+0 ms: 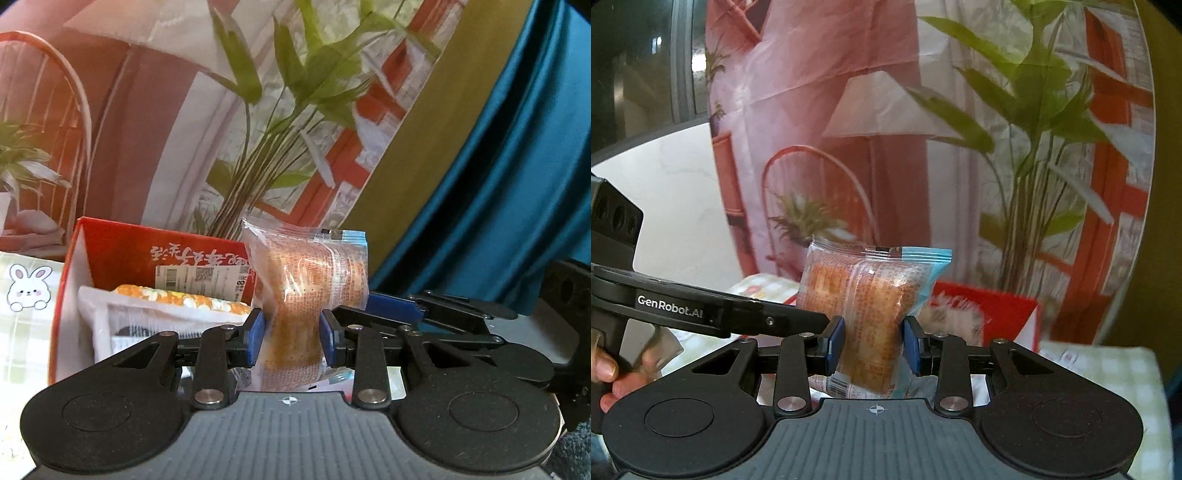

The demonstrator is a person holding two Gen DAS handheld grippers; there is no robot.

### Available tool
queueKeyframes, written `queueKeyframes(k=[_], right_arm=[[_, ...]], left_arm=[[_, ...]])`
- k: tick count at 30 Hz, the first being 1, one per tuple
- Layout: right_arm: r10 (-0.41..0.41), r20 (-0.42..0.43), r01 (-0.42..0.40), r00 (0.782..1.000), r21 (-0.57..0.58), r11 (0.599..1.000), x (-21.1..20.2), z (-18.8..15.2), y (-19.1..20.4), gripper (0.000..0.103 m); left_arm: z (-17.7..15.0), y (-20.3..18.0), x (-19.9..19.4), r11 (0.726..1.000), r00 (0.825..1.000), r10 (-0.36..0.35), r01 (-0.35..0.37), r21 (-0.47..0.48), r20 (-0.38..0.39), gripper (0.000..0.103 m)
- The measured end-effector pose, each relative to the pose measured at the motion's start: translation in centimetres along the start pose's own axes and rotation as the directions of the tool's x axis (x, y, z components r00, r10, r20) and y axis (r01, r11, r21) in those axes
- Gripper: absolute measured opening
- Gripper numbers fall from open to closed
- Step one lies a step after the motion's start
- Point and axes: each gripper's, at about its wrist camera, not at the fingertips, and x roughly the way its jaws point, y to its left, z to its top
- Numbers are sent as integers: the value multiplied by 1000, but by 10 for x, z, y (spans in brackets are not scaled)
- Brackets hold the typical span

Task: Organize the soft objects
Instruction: 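Lift the bread snack with both grippers over the red box, then lower the bread snack into the red box and open both grippers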

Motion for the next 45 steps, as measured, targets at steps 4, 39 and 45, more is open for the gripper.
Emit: queueKeyframes(k=[4, 39, 45], right_arm=[[-18, -33, 18, 999, 8, 1000, 23, 3, -20, 32], [-204, -161, 203, 966, -27, 979, 46, -35, -28, 63], [-205, -125, 203, 971, -31, 979, 26, -39, -13, 90]], left_arm=[[3, 3, 31, 999, 998, 32, -32, 9, -58, 34], [-15, -12, 4, 955, 966, 256, -247, 164, -33, 98], [-23, -15, -26, 924, 940, 342, -338, 180, 14, 103]])
